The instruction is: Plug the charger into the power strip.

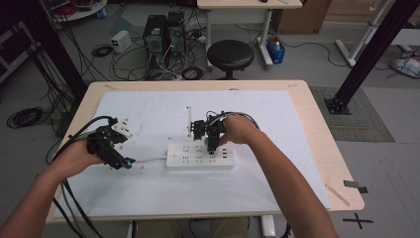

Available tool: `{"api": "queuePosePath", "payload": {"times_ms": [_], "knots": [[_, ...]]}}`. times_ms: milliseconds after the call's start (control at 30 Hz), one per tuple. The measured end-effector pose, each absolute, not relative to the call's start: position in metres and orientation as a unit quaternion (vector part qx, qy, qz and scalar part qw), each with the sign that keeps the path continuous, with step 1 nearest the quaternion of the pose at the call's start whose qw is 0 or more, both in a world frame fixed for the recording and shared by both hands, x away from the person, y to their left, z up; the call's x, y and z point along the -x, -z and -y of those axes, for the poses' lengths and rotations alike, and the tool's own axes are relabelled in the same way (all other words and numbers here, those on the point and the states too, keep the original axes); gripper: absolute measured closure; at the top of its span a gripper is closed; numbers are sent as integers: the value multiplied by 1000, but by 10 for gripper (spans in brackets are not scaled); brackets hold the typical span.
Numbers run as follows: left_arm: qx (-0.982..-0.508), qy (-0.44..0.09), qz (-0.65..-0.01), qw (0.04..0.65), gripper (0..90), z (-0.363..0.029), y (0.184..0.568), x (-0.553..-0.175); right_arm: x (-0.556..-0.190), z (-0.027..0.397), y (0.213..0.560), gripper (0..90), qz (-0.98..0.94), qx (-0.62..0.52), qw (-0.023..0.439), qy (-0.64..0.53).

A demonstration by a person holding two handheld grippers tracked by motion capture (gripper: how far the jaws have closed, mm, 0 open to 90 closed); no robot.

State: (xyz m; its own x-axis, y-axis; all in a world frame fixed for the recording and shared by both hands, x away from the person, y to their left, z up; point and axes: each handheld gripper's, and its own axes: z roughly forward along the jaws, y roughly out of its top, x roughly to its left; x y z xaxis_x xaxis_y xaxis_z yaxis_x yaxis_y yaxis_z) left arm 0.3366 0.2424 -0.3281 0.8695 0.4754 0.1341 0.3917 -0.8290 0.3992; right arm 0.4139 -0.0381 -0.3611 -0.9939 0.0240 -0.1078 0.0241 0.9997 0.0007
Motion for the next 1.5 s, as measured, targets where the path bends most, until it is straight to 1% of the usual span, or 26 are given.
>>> {"api": "queuePosePath", "payload": {"times_ms": [33,433,767,1100,1400,1433,1500], "knots": [[-948,-114,-231,186,204,-242,329,-336,-413,37,365,623,-998,-2,59,6],[-949,-110,-232,185,205,-245,331,-338,-417,34,365,625,-999,-15,47,11],[-948,-105,-235,185,204,-246,335,-339,-415,30,368,626,-998,-10,55,26],[-947,-103,-237,189,204,-246,337,-342,-414,32,370,624,-998,-15,58,17],[-947,-102,-240,188,205,-249,337,-340,-417,36,372,621,-999,-21,47,-5],[-943,-103,-248,195,204,-249,338,-339,-418,37,372,620,-999,-19,45,-5],[-946,-103,-241,189,204,-250,336,-341,-417,37,372,619,-999,-20,44,-6]]}}
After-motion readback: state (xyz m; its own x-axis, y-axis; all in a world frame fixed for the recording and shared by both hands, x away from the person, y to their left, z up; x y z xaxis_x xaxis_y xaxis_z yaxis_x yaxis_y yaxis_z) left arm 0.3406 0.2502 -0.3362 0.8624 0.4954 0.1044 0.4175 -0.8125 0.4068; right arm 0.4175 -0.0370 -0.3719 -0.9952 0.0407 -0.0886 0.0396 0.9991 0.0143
